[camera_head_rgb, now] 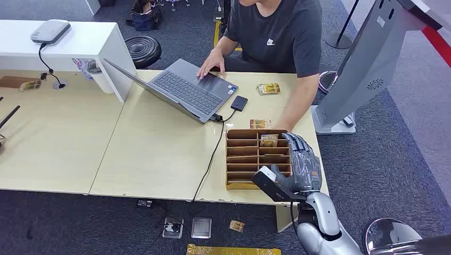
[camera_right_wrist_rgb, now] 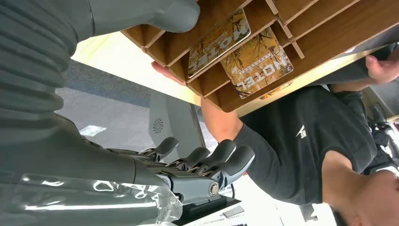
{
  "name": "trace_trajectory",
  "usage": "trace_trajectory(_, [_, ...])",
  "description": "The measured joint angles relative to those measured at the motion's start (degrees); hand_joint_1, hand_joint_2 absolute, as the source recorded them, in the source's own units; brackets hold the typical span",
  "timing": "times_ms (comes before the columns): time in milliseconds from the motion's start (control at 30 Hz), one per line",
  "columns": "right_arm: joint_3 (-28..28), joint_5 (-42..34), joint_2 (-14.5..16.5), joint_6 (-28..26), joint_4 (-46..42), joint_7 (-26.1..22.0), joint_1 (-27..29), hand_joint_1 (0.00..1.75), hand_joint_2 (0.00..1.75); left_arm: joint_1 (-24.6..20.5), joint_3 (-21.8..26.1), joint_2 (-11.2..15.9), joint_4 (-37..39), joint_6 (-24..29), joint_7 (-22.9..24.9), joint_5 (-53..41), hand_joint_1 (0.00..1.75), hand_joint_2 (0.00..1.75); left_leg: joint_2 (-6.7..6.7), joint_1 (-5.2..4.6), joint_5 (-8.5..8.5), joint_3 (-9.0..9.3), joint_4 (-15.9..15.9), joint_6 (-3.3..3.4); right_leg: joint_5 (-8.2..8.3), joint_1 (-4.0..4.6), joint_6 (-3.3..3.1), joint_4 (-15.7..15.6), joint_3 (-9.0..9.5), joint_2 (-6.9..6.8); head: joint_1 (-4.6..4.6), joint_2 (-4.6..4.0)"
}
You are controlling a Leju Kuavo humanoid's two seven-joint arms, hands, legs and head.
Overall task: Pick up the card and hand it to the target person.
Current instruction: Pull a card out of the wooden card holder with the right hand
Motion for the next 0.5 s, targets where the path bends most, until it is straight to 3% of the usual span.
trace_trajectory(100, [0.0,0.0,0.0,0.0,0.1,0.0,0.0,0.94,1.75,0.0,0.0,0.0,0.0,0.0,0.0,0.0,0.0,1.75,0.0,0.0,0.0,0.0,0.0,0.0,0.0,0.0,0.0,0.0,0.0,0.0,-0.01,0.0])
trace_trajectory(133, [0.0,0.0,0.0,0.0,0.1,0.0,0.0,0.99,1.75,0.0,0.0,0.0,0.0,0.0,0.0,0.0,0.0,1.75,0.0,0.0,0.0,0.0,0.0,0.0,0.0,0.0,0.0,0.0,0.0,0.0,0.0,0.0])
trace_trajectory(200, [0.0,0.0,0.0,0.0,0.2,0.0,0.0,0.72,1.75,0.0,0.0,0.0,0.0,0.0,0.0,0.0,0.0,1.75,0.0,0.0,0.0,0.0,0.0,0.0,0.0,0.0,0.0,0.0,0.0,0.0,0.01,0.0])
trace_trajectory(267, [0.0,0.1,0.0,0.0,0.3,0.0,0.0,0.6,1.75,0.0,0.0,0.0,0.0,0.0,0.0,0.0,0.0,1.75,0.0,0.0,0.0,0.0,0.0,0.0,0.0,0.0,0.0,0.0,0.0,0.0,0.0,0.0])
trace_trajectory(333, [0.0,0.3,0.0,0.0,0.4,-0.1,0.0,0.67,1.75,0.0,0.0,0.0,0.0,0.0,0.0,0.0,0.0,1.75,0.0,0.0,0.0,0.0,0.0,0.0,0.0,0.0,0.0,0.0,0.0,0.0,0.01,0.0])
trace_trajectory(433, [0.0,0.5,0.0,0.0,0.6,-0.2,0.0,1.17,1.75,0.0,0.0,0.0,0.0,0.0,0.0,0.0,0.0,1.75,0.0,0.0,0.0,-0.01,0.0,0.0,0.0,0.0,0.0,0.0,0.0,0.0,0.01,0.0])
trace_trajectory(467, [0.0,0.5,0.0,-0.1,0.7,-0.3,0.0,1.22,1.75,0.0,0.0,0.0,0.0,0.0,0.0,0.0,0.0,1.75,0.0,0.0,0.0,-0.01,0.0,0.0,0.0,0.0,0.0,0.0,0.0,0.0,0.01,0.0])
trace_trajectory(500, [0.0,0.5,0.0,-0.1,0.8,-0.3,0.0,1.07,1.75,0.0,0.0,0.0,0.0,0.0,0.0,0.0,0.0,1.75,0.0,0.0,0.0,-0.01,0.0,0.0,0.0,0.0,0.0,0.0,0.0,0.0,0.01,0.0])
